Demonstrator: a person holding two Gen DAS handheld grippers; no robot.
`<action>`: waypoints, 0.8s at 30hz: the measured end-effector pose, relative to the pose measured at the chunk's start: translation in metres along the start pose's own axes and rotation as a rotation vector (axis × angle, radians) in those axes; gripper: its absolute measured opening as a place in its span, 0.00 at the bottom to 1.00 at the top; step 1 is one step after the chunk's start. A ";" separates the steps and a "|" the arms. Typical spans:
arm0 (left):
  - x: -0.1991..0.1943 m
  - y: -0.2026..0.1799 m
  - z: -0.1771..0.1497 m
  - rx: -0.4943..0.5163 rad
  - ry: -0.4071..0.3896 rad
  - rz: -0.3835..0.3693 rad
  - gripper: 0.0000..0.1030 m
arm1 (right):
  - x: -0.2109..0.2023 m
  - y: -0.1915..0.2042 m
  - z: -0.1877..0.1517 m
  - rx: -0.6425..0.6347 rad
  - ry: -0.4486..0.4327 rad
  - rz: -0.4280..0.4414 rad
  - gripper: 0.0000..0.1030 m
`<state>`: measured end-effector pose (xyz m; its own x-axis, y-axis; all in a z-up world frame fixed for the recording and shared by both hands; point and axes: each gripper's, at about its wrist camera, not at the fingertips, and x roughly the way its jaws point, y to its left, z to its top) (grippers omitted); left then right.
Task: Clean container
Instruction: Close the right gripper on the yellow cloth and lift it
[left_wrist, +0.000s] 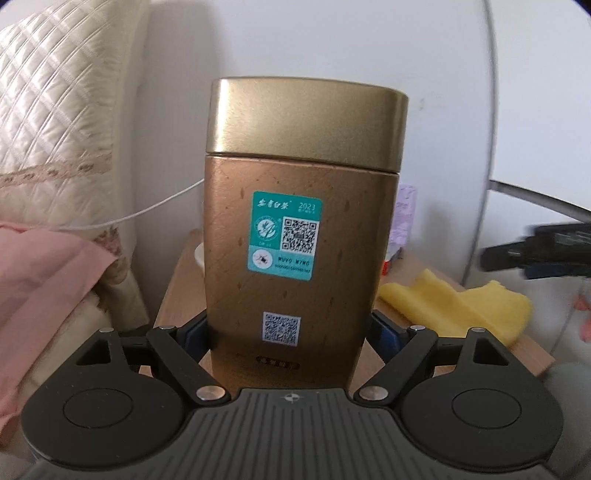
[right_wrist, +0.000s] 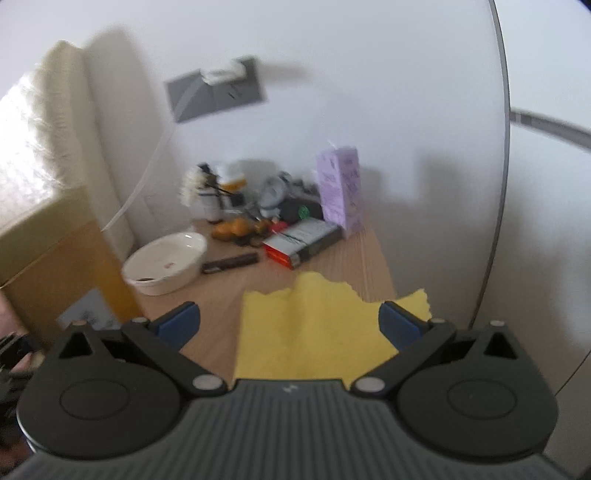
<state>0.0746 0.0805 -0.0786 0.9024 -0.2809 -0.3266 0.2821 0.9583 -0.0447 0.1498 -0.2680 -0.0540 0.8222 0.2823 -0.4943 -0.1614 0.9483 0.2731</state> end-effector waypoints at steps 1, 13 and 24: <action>-0.001 0.003 -0.001 0.009 -0.007 -0.021 0.85 | 0.010 -0.002 -0.001 -0.006 0.002 -0.013 1.00; 0.000 0.007 -0.009 0.020 -0.042 -0.064 0.85 | 0.067 0.013 -0.026 -0.125 0.090 -0.081 0.17; -0.002 -0.017 -0.019 0.049 -0.065 0.034 0.78 | 0.011 -0.005 0.008 0.550 -0.073 0.460 0.14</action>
<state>0.0621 0.0659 -0.0951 0.9306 -0.2521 -0.2654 0.2646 0.9643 0.0118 0.1643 -0.2710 -0.0540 0.7743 0.6071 -0.1786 -0.2175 0.5204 0.8258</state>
